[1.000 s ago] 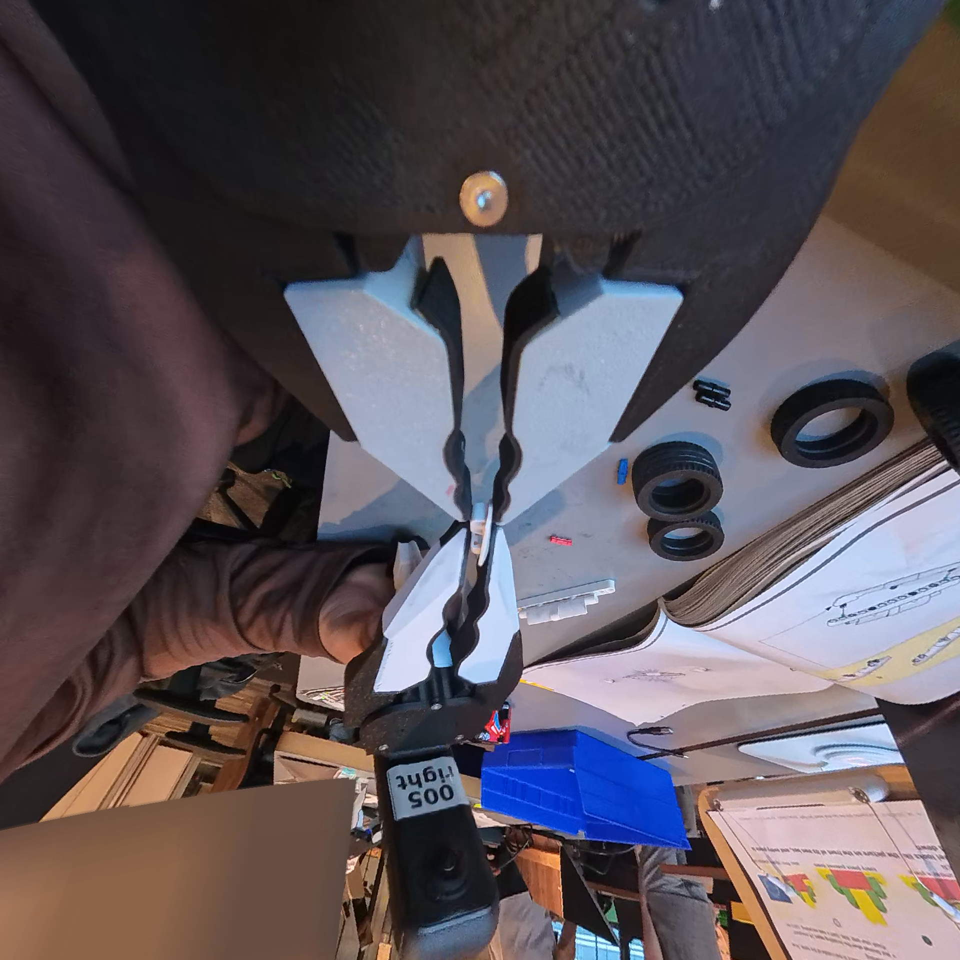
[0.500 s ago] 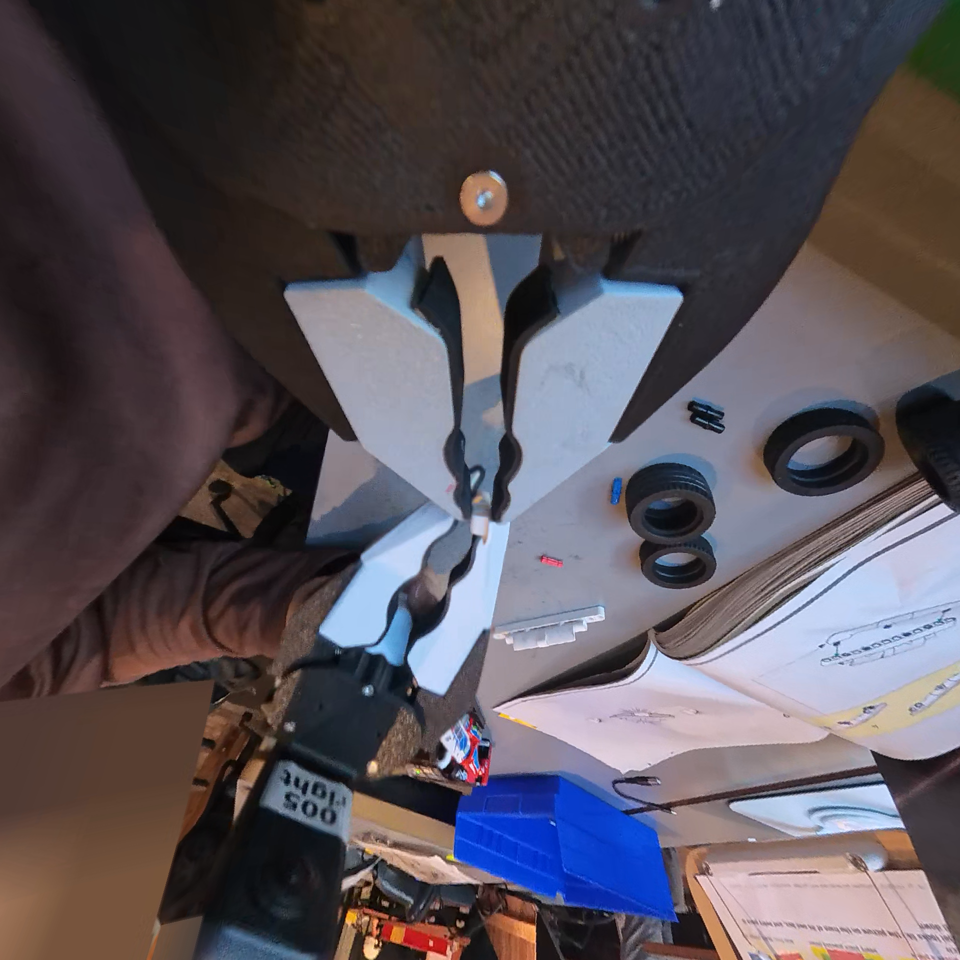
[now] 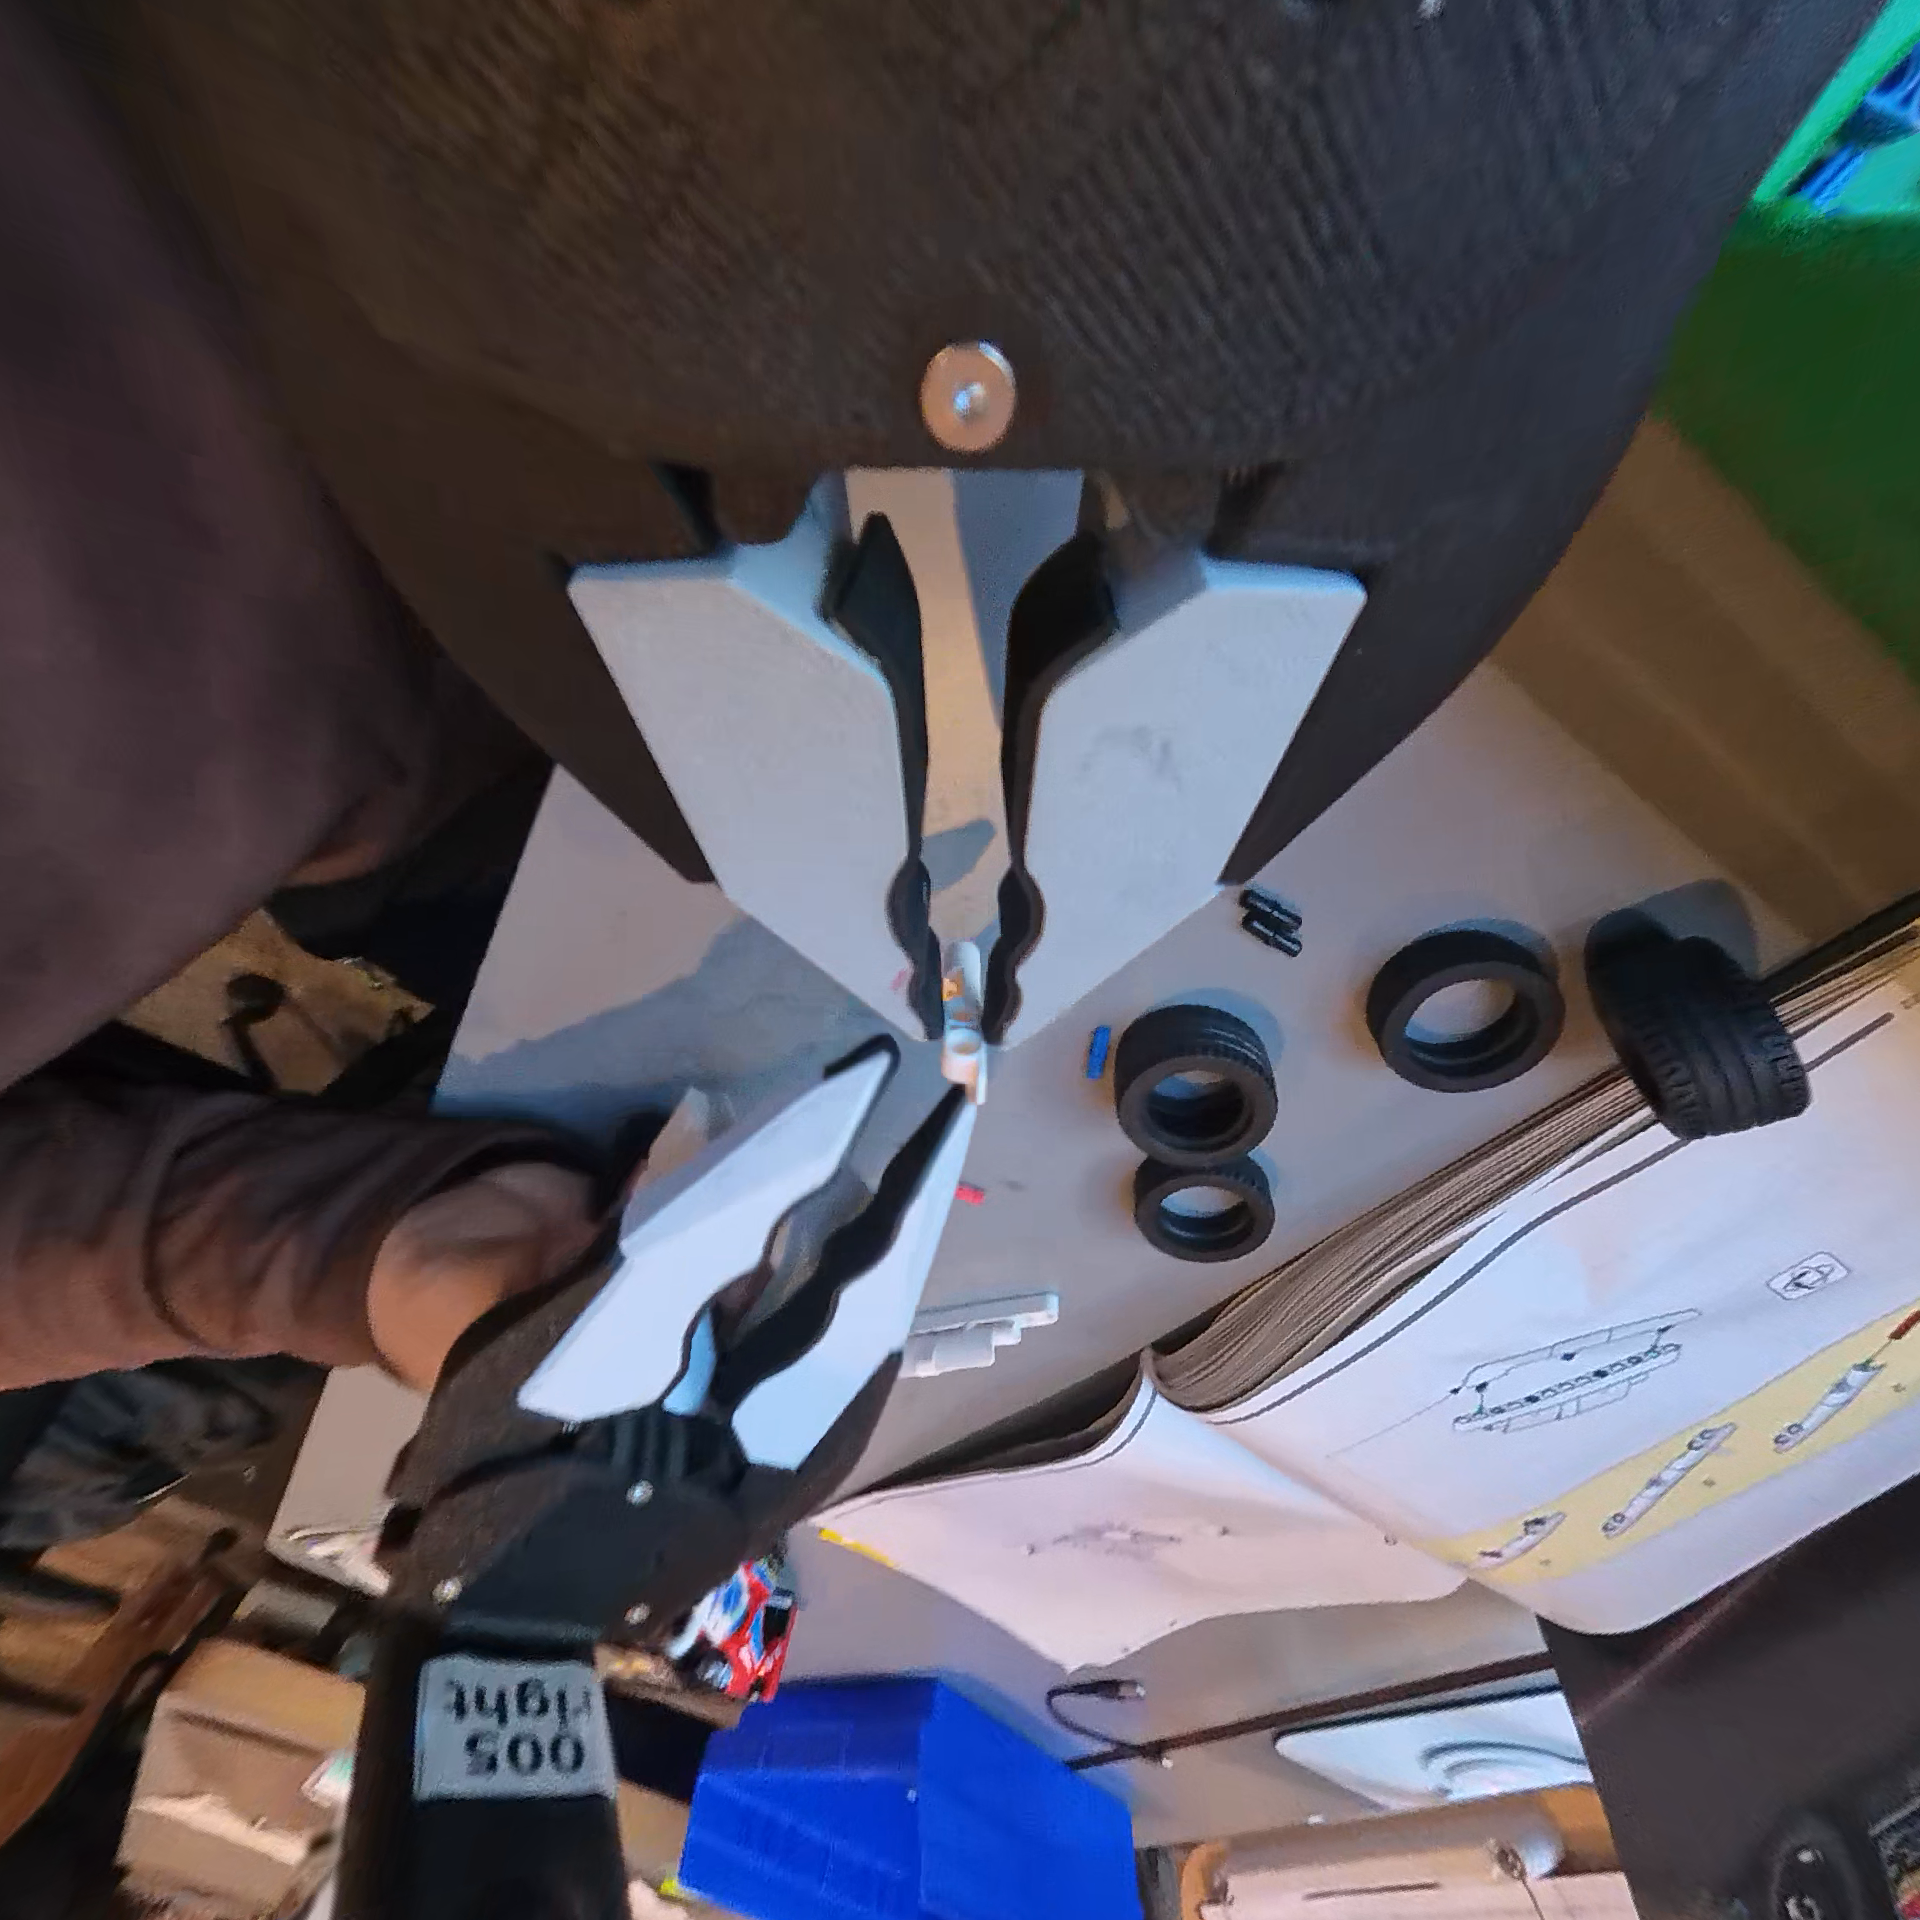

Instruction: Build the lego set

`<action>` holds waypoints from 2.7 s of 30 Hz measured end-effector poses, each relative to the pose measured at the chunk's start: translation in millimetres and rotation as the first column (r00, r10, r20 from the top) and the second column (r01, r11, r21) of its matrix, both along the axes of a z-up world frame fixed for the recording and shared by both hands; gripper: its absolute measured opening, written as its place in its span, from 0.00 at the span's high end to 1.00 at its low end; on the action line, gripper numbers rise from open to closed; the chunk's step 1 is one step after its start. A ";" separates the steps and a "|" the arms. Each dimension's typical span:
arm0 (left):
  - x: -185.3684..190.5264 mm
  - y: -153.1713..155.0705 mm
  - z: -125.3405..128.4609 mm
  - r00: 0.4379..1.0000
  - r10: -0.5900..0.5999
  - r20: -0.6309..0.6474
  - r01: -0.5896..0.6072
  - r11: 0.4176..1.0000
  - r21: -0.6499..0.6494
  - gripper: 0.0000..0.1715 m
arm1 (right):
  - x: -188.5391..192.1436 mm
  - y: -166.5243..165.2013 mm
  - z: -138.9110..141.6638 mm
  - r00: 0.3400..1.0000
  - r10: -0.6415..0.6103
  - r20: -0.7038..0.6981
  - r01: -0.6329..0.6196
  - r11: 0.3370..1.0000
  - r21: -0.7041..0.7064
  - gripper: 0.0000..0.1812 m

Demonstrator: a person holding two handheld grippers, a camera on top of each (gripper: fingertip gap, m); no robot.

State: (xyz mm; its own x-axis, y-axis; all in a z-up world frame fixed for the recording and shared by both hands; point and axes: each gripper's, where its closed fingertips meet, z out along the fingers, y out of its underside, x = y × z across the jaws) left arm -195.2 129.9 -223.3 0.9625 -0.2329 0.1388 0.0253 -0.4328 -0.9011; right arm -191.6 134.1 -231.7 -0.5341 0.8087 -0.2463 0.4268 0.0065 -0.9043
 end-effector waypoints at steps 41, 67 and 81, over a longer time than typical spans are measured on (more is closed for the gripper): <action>-0.1 -6.3 -3.2 0.890 0.036 -0.455 -0.010 0.998 0.058 0.83 | 7.7 -0.3 24.6 0.978 0.165 0.130 -0.061 0.814 -0.578 0.93; 16.8 -5.4 9.2 0.931 -0.021 -0.363 0.084 0.984 0.159 0.97 | 14.7 -11.0 34.4 0.957 0.272 0.103 -0.127 0.707 -0.695 0.93; 19.0 -9.7 -15.9 0.908 -0.129 -0.398 0.114 0.992 -0.061 0.98 | 8.7 -6.4 -4.2 0.999 0.041 -0.028 -0.031 0.947 0.319 0.88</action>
